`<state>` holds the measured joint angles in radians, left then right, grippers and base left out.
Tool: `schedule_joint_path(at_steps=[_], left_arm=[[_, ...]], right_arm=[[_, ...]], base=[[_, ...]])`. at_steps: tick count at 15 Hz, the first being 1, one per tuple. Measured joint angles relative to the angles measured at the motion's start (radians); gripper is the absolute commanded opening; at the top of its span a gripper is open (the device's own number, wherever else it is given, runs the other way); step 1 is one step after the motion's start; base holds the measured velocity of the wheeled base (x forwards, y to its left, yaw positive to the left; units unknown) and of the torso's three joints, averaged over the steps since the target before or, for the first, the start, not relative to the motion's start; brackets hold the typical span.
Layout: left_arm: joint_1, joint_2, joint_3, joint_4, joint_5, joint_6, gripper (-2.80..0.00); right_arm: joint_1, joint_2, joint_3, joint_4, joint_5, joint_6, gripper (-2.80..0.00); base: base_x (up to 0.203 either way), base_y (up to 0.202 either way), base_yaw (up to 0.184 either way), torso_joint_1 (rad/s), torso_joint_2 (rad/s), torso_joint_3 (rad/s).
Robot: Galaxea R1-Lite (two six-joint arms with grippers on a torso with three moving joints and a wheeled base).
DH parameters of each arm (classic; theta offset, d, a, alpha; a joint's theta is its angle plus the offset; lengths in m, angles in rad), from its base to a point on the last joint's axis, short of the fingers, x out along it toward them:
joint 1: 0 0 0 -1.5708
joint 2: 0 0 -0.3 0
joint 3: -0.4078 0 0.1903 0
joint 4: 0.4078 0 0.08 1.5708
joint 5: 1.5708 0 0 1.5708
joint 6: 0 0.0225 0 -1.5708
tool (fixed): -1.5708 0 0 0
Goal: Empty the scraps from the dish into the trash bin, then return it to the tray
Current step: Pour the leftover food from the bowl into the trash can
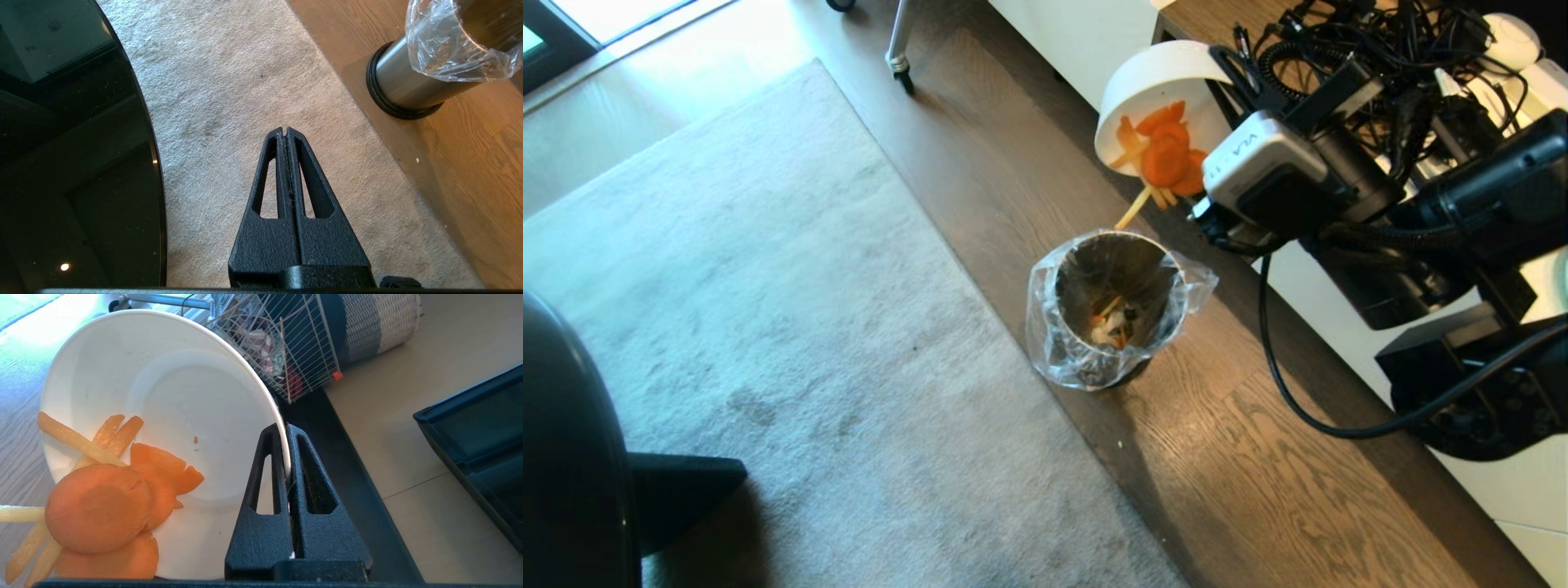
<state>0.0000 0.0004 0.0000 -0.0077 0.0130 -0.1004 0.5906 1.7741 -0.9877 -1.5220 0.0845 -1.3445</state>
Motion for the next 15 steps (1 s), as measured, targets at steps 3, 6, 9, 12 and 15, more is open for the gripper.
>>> schedule_joint_path(at_steps=[3, 6, 9, 12, 15], left_arm=[[0.000, 0.000, 0.000, 0.000, 0.000, 0.000, -2.80], [0.000, 0.000, 0.000, 0.000, 0.000, 0.000, -2.80], [0.000, 0.000, 0.000, 0.000, 0.000, 0.000, -2.80], [0.000, 0.000, 0.000, 0.000, 0.000, 0.000, -2.80], [0.000, 0.000, 0.000, 0.000, 0.000, 0.000, -2.80]], right_arm=[[0.001, -0.017, 0.001, 0.000, 0.001, 0.001, -2.80], [0.001, -0.033, -0.001, -0.001, 0.024, 0.001, -2.80], [0.001, -0.044, -0.001, 0.000, 0.034, 0.001, -2.80], [0.001, -0.048, 0.000, 0.000, 0.034, 0.001, -2.80], [0.001, -0.054, -0.006, 0.000, 0.035, 0.001, -2.80]], base=[[0.000, 0.000, 0.000, 0.000, 0.00, 0.000], [0.000, 0.000, 0.000, 0.000, 0.00, 0.000], [0.000, 0.000, 0.000, 0.000, 0.00, 0.000], [0.000, 0.000, 0.000, 0.000, 0.00, 0.000], [0.000, 0.000, 0.000, 0.000, 0.00, 0.000]])
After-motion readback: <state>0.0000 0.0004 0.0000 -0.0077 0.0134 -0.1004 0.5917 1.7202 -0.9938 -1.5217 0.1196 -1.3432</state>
